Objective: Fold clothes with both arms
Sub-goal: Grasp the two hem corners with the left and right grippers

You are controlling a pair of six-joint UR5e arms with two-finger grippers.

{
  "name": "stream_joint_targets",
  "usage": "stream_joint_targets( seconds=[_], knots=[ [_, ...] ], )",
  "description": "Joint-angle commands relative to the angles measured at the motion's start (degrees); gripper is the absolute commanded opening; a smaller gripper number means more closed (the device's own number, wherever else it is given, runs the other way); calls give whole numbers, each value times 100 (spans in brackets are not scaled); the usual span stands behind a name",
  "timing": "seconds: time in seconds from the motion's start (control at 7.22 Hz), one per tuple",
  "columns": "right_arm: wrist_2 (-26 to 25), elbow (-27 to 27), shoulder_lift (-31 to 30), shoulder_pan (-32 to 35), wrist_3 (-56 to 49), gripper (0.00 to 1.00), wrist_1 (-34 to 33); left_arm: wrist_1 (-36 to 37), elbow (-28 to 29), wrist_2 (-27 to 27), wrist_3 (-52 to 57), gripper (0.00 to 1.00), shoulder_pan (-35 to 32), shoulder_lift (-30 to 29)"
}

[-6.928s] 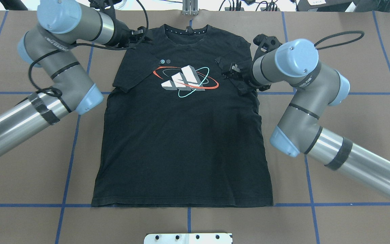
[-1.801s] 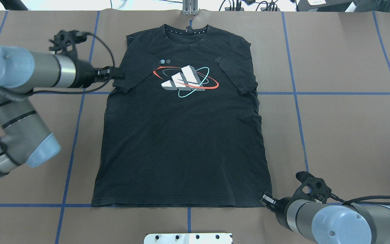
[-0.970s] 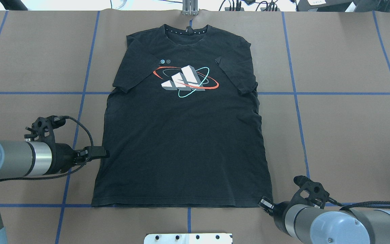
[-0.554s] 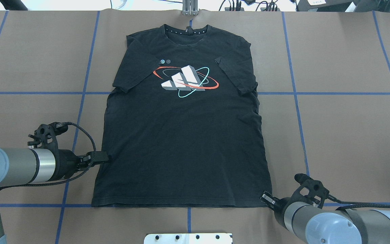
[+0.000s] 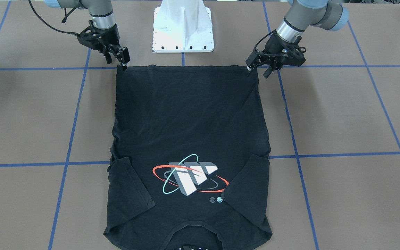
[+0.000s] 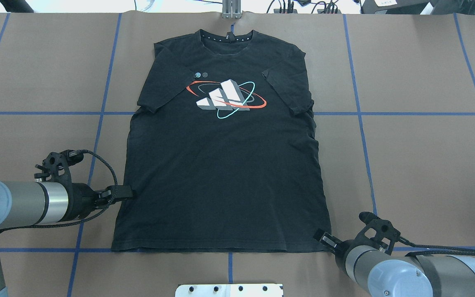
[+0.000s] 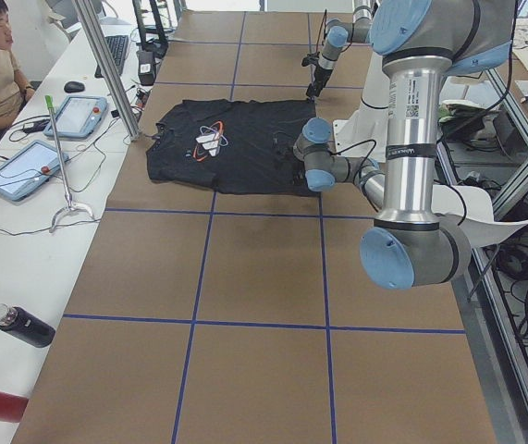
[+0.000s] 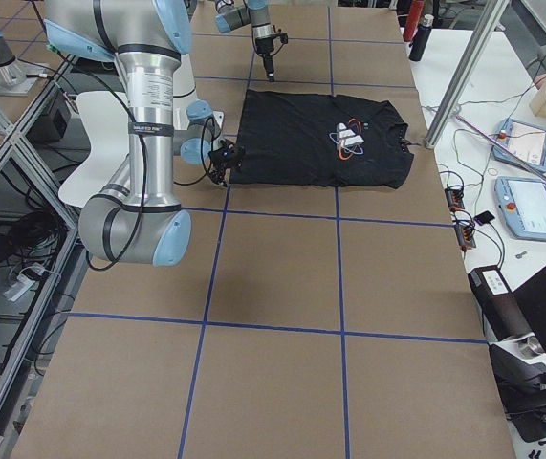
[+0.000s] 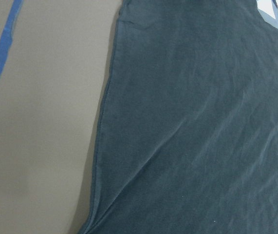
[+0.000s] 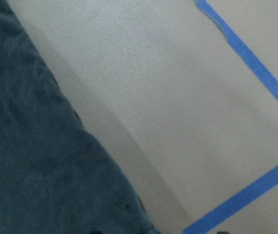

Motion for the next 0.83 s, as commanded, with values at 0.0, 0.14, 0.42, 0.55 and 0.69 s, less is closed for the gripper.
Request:
stream_joint_targets(
  seconds=[0.0, 0.14, 0.42, 0.55, 0.69],
  knots=[
    [-3, -86, 61, -13, 0, 76, -5, 0, -5, 1, 0, 95, 16, -9],
    [-3, -77, 70, -13, 0, 58, -5, 0, -13, 1, 0, 95, 16, -9],
    [-3, -60, 70, 5, 0, 0, -5, 0, -14, 1, 0, 95, 16, -9],
    [-3, -51, 61, 13, 0, 0, -5, 0, -14, 1, 0, 95, 16, -9],
    [-3, -25, 61, 22, -9, 0, -5, 0, -14, 1, -35, 95, 25, -9]
  ],
)
